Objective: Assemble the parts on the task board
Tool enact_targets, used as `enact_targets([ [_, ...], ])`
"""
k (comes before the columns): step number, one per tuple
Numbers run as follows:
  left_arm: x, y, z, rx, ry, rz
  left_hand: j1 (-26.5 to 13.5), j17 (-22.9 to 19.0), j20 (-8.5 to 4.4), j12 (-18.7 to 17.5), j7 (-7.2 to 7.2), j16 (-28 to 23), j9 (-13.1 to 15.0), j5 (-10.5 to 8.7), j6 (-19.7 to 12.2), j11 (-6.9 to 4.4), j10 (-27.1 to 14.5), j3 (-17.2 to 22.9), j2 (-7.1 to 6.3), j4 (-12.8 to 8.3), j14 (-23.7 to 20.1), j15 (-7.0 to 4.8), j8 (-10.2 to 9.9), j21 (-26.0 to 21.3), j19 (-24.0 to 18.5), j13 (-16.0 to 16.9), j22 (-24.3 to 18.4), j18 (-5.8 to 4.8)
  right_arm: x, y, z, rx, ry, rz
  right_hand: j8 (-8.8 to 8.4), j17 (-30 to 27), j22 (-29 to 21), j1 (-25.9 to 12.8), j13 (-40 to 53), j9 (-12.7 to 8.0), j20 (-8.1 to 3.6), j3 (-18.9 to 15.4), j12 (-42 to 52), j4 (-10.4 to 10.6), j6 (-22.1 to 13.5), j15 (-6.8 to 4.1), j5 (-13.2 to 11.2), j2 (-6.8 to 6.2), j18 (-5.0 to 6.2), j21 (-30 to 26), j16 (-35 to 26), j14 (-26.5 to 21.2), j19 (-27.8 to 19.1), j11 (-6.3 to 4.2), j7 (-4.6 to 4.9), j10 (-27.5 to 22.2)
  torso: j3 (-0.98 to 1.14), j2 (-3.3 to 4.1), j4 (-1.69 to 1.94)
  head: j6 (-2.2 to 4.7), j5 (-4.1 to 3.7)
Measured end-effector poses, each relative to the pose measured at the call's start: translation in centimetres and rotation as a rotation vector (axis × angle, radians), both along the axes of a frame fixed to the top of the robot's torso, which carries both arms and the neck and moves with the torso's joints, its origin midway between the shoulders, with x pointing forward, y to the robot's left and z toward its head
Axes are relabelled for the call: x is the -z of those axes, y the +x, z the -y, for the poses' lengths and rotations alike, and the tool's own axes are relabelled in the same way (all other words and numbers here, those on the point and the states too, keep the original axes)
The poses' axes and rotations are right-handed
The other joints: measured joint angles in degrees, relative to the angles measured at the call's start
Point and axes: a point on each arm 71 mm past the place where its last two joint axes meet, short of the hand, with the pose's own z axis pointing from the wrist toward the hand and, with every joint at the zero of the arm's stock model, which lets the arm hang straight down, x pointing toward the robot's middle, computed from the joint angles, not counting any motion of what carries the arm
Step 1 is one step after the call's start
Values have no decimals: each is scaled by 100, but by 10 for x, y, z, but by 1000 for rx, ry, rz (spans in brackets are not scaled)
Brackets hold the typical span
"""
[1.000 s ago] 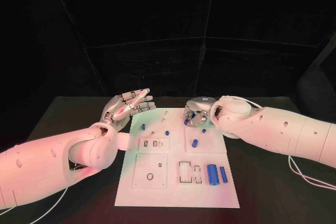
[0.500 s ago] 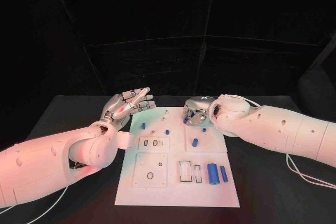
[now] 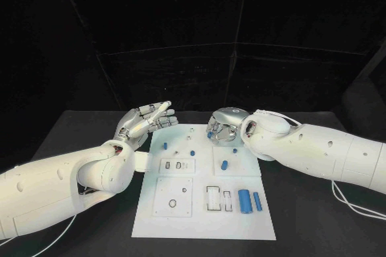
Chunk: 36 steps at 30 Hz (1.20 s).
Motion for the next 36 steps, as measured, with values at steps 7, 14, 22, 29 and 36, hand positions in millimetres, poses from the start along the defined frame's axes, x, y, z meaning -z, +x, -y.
enact_targets([
  [7, -1, 1, -1, -3, 2, 2, 0, -5, 0, 0, 0, 0, 0, 0, 0, 0, 0, 0, 0, 0, 0, 0, 0, 0, 0, 0, 0, 0, -5, 10, -11, 30, 40, 36, 0, 3, 23, -43, 0, 0, 0, 53, 0, 53, 0, 0, -12, -8, 0, 23, 24, 0, 0, 0, 0, 0, 3, 13, 9, 21, 5],
  [14, 0, 2, -1, -4, 2, 2, 0, -4, 0, 0, 0, 0, 0, 0, 0, 0, 0, 0, 0, 0, 0, 0, 0, 0, 0, 0, 1, -1, -5, 19, -30, 42, 58, 47, -1, 24, 31, -93, -7, -1, 0, 59, 0, 96, -1, 0, -14, -32, 1, 44, 48, 0, 0, -1, 0, 0, 6, 24, 13, 12, 11],
  [22, -2, 3, -1, -2, 1, 6, 0, -4, 0, 0, 0, 0, 0, 0, 0, 0, 0, 0, 0, 0, 0, 0, 0, 0, 0, 0, 1, 0, -5, 24, -45, 41, 63, 47, -45, 31, 46, -117, -12, -8, 0, 75, -23, 142, -2, 0, -15, -56, 1, 44, 68, 0, -1, -1, 1, 0, 7, 40, 13, -3, 37],
  [29, -6, 4, 0, 2, 0, 12, 0, -4, 0, 0, 20, 0, 0, 0, 20, 0, 0, 0, 0, 0, 0, 0, 0, 0, 0, 1, -6, 0, -4, 26, -53, 42, 63, 43, -51, 36, 52, -117, -12, -13, 0, 98, -23, 166, -8, 0, -46, -56, 2, 65, 68, 0, -1, 22, -3, -23, 6, 59, 13, -12, 57],
  [36, -8, 4, 1, 4, -1, 17, 0, -4, 0, 0, 20, 0, 0, 0, 20, 0, 0, 0, 0, 0, 0, 0, 0, 0, 0, 1, -6, 0, -4, 29, -57, 45, 59, 39, -62, 35, 51, -145, -17, -20, 0, 98, -23, 166, -9, 1, -46, -85, 1, 65, 89, 0, -1, 22, -3, -23, -1, 79, 9, -27, 66],
])
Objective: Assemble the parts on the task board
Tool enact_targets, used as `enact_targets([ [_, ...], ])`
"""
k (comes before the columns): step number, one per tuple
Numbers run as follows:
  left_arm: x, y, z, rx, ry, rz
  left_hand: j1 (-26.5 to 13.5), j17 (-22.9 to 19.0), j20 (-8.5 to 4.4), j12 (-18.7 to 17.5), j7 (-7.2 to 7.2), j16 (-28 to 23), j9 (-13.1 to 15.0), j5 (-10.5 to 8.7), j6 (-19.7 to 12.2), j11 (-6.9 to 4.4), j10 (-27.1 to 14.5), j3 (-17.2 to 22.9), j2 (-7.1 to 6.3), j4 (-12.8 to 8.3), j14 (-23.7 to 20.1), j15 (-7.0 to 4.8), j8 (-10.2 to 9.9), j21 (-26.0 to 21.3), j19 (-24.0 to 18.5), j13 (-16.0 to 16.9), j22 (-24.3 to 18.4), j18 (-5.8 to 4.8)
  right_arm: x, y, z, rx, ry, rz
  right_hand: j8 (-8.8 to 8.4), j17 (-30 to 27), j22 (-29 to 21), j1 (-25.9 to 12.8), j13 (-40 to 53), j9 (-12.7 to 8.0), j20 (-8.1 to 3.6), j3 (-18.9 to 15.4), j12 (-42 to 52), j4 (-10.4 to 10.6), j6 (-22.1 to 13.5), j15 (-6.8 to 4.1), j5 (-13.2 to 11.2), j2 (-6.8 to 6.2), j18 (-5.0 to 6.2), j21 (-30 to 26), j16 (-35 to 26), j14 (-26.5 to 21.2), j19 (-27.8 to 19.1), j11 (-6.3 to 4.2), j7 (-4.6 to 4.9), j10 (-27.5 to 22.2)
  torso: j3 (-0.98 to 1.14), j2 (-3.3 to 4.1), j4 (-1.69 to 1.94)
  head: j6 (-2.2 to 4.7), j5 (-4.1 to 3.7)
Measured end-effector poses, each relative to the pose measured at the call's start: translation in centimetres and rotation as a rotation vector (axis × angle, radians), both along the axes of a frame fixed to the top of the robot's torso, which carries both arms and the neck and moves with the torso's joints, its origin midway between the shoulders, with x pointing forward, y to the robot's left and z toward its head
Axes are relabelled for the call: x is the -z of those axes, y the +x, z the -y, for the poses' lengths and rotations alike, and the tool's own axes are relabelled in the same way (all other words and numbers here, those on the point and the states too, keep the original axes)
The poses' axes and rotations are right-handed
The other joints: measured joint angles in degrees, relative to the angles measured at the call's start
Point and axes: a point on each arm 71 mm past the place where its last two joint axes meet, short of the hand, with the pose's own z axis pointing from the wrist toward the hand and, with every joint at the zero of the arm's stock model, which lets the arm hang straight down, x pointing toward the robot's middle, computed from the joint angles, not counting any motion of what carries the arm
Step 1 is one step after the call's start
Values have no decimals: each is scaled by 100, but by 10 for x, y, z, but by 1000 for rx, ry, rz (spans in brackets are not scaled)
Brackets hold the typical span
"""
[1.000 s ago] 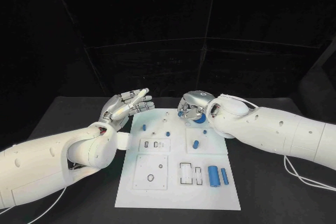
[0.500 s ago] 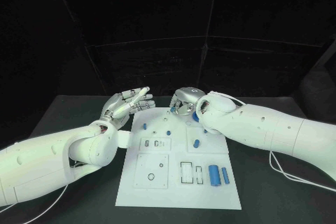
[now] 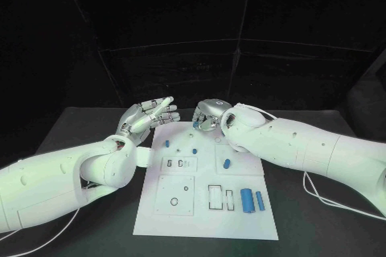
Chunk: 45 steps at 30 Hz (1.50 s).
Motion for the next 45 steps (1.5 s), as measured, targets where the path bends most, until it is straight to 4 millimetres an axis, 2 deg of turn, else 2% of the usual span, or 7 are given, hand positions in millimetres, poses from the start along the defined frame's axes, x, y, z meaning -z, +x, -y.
enact_targets([
  [25, -5, 1, 1, 4, -1, 8, 22, -5, 0, 0, 0, 0, 0, 0, 0, 0, 0, 0, 22, 0, 0, 0, 0, 0, 0, 0, 1, 0, 2, 4, -7, 2, -22, -22, -20, -103, -42, -63, -14, 1, 32, 89, -24, 119, -99, 0, -60, -63, 1, 0, 0, 0, -32, 80, 69, -168, -7, 28, -9, -34, 28],
  [27, -5, 1, 1, 4, -1, 8, 22, -4, -12, 0, 0, 0, 0, 0, 0, 0, 0, -9, 22, -9, 0, 0, 0, 0, 12, 0, -2, -1, 3, 4, -7, 2, -23, -22, -17, -224, -154, -114, -29, -6, 82, 97, -24, 172, -236, 58, -86, -117, 1, -30, -54, -10, -114, 114, 121, -358, -7, 29, -9, -31, 30],
  [30, -5, 1, 1, 4, -1, 8, 22, -4, -18, 0, 0, 0, 0, 0, 0, 0, 0, -16, 22, -16, 0, 0, 0, 0, 18, 0, -7, 0, 3, 4, -7, 2, -23, -22, -37, -772, -733, -147, -31, -26, 203, -20, -24, 285, -809, 216, -209, -358, 1, -353, -394, -152, -564, 280, 276, -882, -9, 29, -12, -25, 32],
  [33, -5, 1, 1, 4, -1, 9, 22, -6, -19, 0, 0, 0, 0, 0, 0, 0, 0, -3, 22, -30, 0, 0, 0, 0, 18, 0, -7, 0, 3, 4, -7, 3, -21, -21, -37, -1029, -1011, -102, -31, -42, 252, -216, -24, 351, -1389, 266, -299, -455, 1, -518, -542, -246, -765, 326, 290, -1191, -9, 30, -13, -21, 33],
  [36, -5, 1, 0, 2, 0, 9, 22, -10, -18, 0, 0, 0, 0, 0, 0, 0, 0, -1, 22, -32, 0, 0, 0, 0, 18, 0, -7, 0, 2, 4, -5, 5, -19, -18, -37, -1108, -1086, -90, -21, -42, 277, -328, 7, 402, -1613, 266, -300, -467, 1, -556, -557, -247, -791, 347, 300, -1291, -9, 30, -14, -15, 33],
  [41, -6, 3, -3, -3, 2, 11, 22, -9, -19, 0, -1, 0, 0, 0, 0, 0, 0, 0, 22, -32, 0, 0, 0, 0, 18, 0, -14, 0, 1, 0, 10, 11, -7, -14, -14, -1106, -1073, -8, 4, -1, 277, -436, 158, 464, -1351, 266, -242, -461, 1, -557, -556, -247, -791, 318, 312, -1248, -7, 30, -25, -8, 33],
  [45, -7, 4, -8, -13, 5, 13, 22, -16, -19, 0, -1, 0, 0, 0, -1, 0, 0, -1, 22, -32, 0, 0, 0, 0, 18, 0, -13, -1, -1, -7, 34, 27, 12, -17, 86, -911, -837, 47, 48, 46, 236, -492, 393, 520, -1024, 189, -65, -406, 1, -430, -396, -169, -572, 257, 272, -807, -4, 17, -52, 9, 39],
])
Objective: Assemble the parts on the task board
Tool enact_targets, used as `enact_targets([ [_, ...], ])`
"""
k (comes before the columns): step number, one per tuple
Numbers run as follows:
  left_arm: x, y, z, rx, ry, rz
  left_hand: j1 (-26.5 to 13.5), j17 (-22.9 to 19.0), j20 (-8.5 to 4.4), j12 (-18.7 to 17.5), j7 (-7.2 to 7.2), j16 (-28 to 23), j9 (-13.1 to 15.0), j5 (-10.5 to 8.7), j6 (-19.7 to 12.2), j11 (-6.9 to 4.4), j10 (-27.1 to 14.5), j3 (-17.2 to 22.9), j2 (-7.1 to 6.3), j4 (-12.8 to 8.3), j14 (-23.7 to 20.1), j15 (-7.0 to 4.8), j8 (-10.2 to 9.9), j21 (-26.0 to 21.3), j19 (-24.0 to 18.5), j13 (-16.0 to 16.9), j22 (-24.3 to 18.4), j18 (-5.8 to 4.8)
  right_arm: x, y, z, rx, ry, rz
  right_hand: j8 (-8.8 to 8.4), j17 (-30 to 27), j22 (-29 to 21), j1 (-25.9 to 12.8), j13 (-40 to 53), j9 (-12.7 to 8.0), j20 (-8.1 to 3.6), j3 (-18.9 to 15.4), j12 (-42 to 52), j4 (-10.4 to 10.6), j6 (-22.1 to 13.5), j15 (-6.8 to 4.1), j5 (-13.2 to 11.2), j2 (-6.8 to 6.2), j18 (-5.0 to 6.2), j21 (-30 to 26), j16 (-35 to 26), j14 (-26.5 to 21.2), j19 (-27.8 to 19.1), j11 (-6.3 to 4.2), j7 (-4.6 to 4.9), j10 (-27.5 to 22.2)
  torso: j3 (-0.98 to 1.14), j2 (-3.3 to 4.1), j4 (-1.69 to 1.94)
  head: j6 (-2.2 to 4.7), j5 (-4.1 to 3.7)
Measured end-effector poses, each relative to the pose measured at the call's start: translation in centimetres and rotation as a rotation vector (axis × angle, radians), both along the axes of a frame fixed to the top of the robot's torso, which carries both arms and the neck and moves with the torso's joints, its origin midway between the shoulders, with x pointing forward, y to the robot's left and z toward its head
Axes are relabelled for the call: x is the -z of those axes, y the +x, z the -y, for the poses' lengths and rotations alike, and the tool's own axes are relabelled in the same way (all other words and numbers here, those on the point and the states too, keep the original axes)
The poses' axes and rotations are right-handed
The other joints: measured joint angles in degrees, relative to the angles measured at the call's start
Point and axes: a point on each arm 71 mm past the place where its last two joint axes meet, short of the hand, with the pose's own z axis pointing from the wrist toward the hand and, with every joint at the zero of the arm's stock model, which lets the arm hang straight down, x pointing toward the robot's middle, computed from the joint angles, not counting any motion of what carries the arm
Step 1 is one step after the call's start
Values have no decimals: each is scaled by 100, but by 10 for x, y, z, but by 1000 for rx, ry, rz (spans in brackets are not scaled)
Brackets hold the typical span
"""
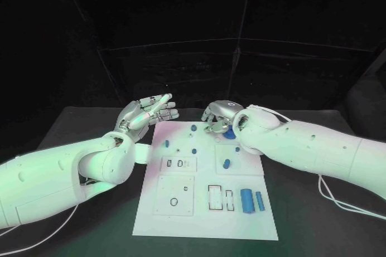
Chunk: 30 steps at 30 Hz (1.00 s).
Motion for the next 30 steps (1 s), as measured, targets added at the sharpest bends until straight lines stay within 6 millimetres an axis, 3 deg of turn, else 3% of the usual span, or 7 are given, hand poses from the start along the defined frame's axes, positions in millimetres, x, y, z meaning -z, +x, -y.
enact_targets([
  [5, -1, 0, -3, -4, 1, 2, 0, 0, 0, 0, 0, 0, 0, 0, 0, 0, 0, 0, 0, 0, 0, 0, 0, 0, 0, 0, 0, 0, -14, -10, 36, 44, 55, -5, 78, 326, 402, -25, 171, 7, -137, -72, 410, 154, 226, -141, 65, -25, 0, 231, 232, 141, 309, -228, -193, 810, 10, -26, -52, 15, 6],
  [8, -1, 0, -4, -3, 1, 2, 0, 0, 0, 0, 0, 0, 0, 0, 0, 0, 0, 0, 0, 0, 0, 0, 0, 0, 0, 0, 0, 0, -19, -15, 59, 89, 78, -25, 78, 661, 688, -181, 420, 1, -247, -257, 769, 338, 256, -252, 68, -182, 1, 388, 449, 171, 525, -360, -273, 1308, 19, -38, -79, 24, 6],
  [11, -2, 1, -4, -3, 0, 3, 0, 0, 0, 0, 0, 0, 0, 0, 0, 0, 0, -9, 0, -9, 0, 0, 0, 0, 0, 0, -2, -1, -19, -19, 73, 123, 87, -50, 22, 1019, 769, -163, 795, -25, -312, -540, 1155, 603, 119, -286, 182, -324, 1, 426, 680, 159, 590, -413, -318, 1382, 26, -46, -97, 28, 4],
  [15, -1, 1, -4, -3, 1, 2, 0, 0, 0, 0, -13, -19, 0, 0, 14, 0, 0, -16, 0, -16, 0, 0, 0, 0, 0, 0, -6, -1, -18, -21, 87, 166, 88, -92, 20, 1776, 882, 352, 2136, -25, -297, -1335, 2430, 1358, -1, -304, 246, -330, -51, 505, 1149, 160, 634, -389, -277, 889, 33, -49, -109, 38, -1],
  [18, -1, 2, -3, -1, 0, 1, 37, -8, 0, -23, 0, -35, 0, 0, 41, 0, 0, -1, 37, -32, 0, 0, 0, -27, 0, 0, -15, -1, -16, -20, 91, 188, 83, -120, 20, 2069, 930, 589, 2653, -24, -274, -1550, 2890, 1692, -80, -304, 247, -360, -50, 517, 1311, 160, 657, -362, -254, 636, 36, -49, -112, 42, -8],
  [22, -1, 3, -1, 5, -1, 0, 37, -8, 0, -23, 0, -35, 0, 0, 41, 0, 0, -16, 37, -47, 0, 0, 0, -27, 0, 0, -14, 0, -13, -17, 93, 207, 72, -151, 46, 2304, 964, 787, 3247, -32, -274, -1686, 3428, 1945, -142, -280, 247, -392, -49, 559, 1440, 181, 657, -352, -237, 591, 37, -46, -109, 42, -27],
  [30, 0, 4, -1, 7, -1, -2, 37, -8, 0, -23, 0, -35, 0, 0, 41, 0, 0, -16, 37, -47, 0, 0, 0, -27, 0, 0, -14, -1, -8, -11, 84, 207, 50, -192, 77, 2628, 986, 984, 4256, -31, -255, -1777, 4361, 2129, -180, -259, 246, -363, -48, 559, 1588, 160, 676, -298, -234, 772, 33, -40, -92, 10, -21],
])
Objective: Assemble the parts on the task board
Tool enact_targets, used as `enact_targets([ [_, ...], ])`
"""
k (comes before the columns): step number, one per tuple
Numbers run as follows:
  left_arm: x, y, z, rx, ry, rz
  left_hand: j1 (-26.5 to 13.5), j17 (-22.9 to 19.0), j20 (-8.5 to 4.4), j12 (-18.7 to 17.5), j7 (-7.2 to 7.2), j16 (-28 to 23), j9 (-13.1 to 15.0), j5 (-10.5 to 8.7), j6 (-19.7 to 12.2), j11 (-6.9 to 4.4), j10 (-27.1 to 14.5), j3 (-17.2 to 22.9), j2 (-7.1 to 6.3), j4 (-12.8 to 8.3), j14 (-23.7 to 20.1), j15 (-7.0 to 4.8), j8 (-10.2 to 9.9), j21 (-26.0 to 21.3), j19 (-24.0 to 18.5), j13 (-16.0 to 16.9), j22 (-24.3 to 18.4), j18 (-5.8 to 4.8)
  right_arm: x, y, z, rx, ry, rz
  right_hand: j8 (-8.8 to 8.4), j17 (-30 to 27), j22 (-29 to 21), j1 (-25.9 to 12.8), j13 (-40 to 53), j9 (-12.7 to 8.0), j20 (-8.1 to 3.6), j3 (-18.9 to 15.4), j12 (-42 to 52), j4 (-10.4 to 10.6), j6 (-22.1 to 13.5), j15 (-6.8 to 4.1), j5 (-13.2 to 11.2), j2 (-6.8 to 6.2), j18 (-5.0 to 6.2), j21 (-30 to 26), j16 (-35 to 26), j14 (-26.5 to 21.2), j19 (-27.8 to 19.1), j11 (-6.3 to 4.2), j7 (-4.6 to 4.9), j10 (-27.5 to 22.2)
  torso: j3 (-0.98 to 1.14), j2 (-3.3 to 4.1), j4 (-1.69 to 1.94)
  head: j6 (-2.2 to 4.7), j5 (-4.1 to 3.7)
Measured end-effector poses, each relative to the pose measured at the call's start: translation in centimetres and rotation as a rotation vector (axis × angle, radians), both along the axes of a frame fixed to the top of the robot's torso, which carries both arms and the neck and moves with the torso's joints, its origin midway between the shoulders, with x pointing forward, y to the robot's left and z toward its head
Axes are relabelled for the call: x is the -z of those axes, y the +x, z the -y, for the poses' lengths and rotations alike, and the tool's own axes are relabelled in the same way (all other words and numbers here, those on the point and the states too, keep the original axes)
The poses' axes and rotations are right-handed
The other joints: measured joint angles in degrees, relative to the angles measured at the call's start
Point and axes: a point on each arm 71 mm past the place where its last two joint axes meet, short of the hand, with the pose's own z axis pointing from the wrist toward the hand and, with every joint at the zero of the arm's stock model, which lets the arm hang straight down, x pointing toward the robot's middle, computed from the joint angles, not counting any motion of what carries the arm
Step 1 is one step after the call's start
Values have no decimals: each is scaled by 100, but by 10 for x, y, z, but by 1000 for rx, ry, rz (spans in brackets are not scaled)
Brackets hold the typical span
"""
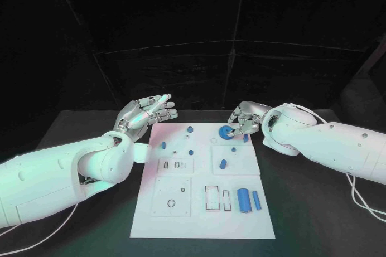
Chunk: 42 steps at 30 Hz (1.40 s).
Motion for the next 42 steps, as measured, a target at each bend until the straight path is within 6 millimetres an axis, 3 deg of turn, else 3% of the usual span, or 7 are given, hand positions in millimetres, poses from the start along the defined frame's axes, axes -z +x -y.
enact_targets([
  [16, 1, 1, 0, 2, 0, -2, 0, 1, 0, 0, 0, 0, 0, 0, 0, 0, 0, 0, 0, 0, 0, 0, 0, 0, 0, 0, 1, 0, 4, 8, -10, -12, -47, -7, 67, 314, 150, 161, 1561, 1, 29, -17, 1461, 14, 0, 20, 37, 122, 2, 93, 217, 21, 71, 9, 0, 457, -8, -3, 1, -36, 12],
  [42, 1, 2, 0, 2, 1, -6, 0, -6, 0, 0, 12, 0, 0, 0, 54, 0, 0, 24, 0, -23, 0, 0, 0, 0, 0, 0, -10, 0, 9, 12, -15, -27, -128, -31, 121, 312, 171, 283, 1887, 0, 50, 1, 1734, -102, 19, 41, 65, 245, 3, 115, 272, 0, 92, 29, 18, 518, 0, -5, 0, -82, 19],
])
